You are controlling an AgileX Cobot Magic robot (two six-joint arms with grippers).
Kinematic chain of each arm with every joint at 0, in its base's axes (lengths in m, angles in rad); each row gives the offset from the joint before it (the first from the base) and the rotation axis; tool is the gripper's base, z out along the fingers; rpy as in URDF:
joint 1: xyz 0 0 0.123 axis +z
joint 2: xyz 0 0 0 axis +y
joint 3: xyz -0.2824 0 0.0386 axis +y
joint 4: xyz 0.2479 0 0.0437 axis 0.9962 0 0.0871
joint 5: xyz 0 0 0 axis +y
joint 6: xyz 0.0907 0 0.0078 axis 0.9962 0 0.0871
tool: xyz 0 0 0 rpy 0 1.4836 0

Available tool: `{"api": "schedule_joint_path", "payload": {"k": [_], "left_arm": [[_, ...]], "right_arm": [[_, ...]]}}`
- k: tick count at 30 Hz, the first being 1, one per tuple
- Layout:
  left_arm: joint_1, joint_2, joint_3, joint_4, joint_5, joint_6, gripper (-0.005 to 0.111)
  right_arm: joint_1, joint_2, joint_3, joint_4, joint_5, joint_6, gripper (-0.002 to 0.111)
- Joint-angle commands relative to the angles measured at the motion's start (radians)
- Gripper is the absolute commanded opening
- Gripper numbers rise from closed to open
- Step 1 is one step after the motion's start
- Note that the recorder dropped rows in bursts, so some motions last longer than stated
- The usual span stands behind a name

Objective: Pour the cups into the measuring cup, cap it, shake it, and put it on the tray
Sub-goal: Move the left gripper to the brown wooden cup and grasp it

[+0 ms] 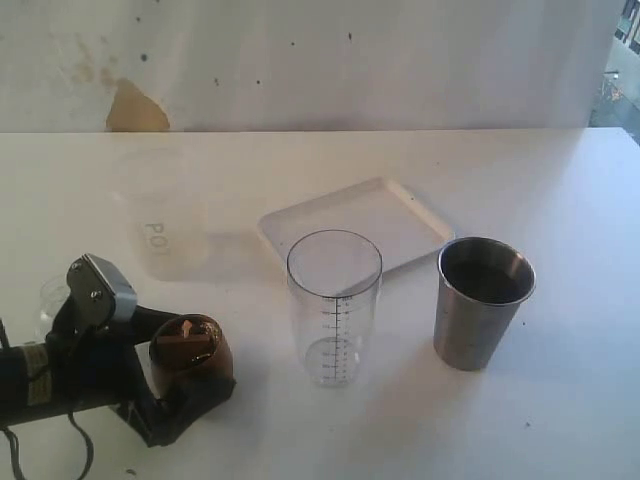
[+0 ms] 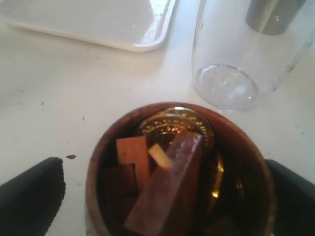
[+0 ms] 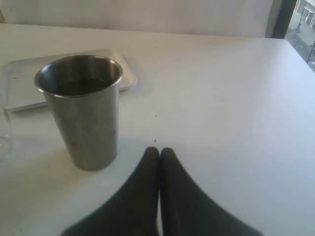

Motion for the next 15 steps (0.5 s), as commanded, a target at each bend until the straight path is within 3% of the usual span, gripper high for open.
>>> {"api": "schedule_joint_path", "payload": {"k": [1, 15], "left_arm": [[-0.004, 0.016, -0.03, 0.011, 0.0, 0.002, 0.105], [-0.004, 0.057, -0.113, 0.049, 0.05, -0.003, 0.104]], "right_arm": [[0.001, -0.006, 0.004, -0.006, -0.003, 0.005, 0.0], [0.001, -0.006, 0.004, -0.006, -0.003, 0.005, 0.0]]}}
